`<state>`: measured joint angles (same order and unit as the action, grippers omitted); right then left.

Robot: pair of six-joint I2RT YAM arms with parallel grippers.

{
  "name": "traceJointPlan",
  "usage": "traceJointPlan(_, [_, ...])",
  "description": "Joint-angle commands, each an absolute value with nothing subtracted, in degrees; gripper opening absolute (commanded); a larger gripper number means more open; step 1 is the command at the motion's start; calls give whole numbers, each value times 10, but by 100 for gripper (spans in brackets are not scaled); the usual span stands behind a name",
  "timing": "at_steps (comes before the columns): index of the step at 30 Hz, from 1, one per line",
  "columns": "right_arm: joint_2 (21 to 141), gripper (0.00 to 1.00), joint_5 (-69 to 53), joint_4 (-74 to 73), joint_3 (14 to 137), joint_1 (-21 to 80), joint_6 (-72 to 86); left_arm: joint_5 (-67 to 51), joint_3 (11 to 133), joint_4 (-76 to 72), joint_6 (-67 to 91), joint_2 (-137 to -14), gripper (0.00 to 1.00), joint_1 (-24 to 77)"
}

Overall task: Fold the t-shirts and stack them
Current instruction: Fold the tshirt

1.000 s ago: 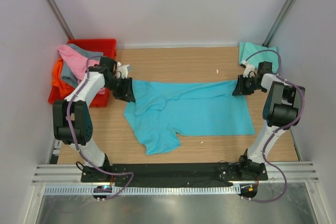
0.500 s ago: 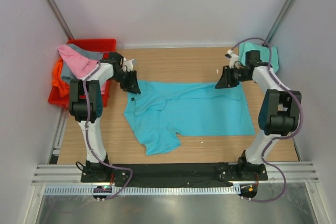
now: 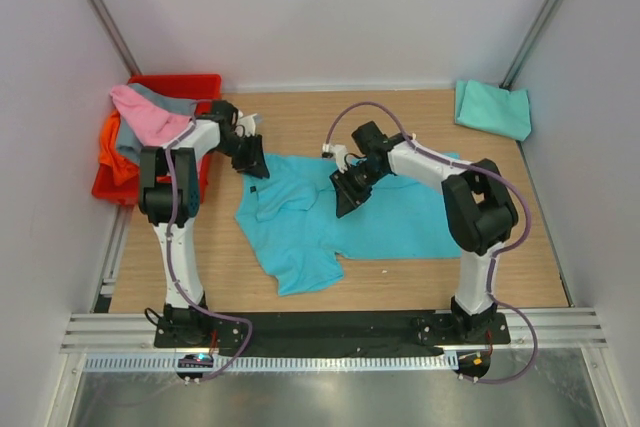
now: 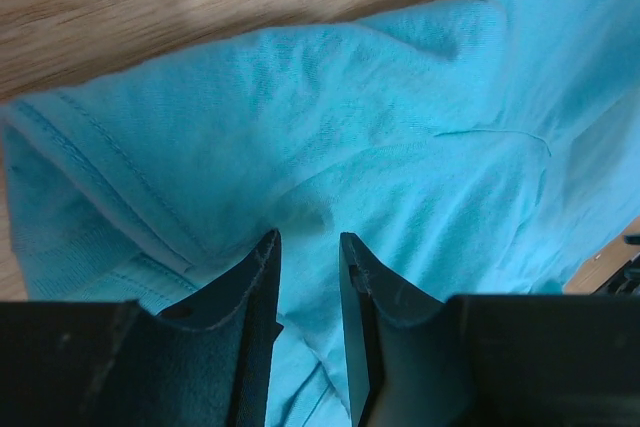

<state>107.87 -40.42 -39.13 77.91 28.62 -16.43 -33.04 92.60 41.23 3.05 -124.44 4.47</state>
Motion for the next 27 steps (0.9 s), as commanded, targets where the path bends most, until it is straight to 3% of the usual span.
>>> traceJointPlan(1, [1102, 32, -360, -391, 820, 304, -168, -338, 940, 394, 40, -1248, 31, 43])
traceJointPlan(12, [1158, 32, -324, -357, 867, 367, -184, -345, 921, 386, 43, -1245, 31, 43])
traceJointPlan(27, [1117, 32, -114, -196, 779, 491, -263, -341, 911, 382, 41, -1238, 31, 41])
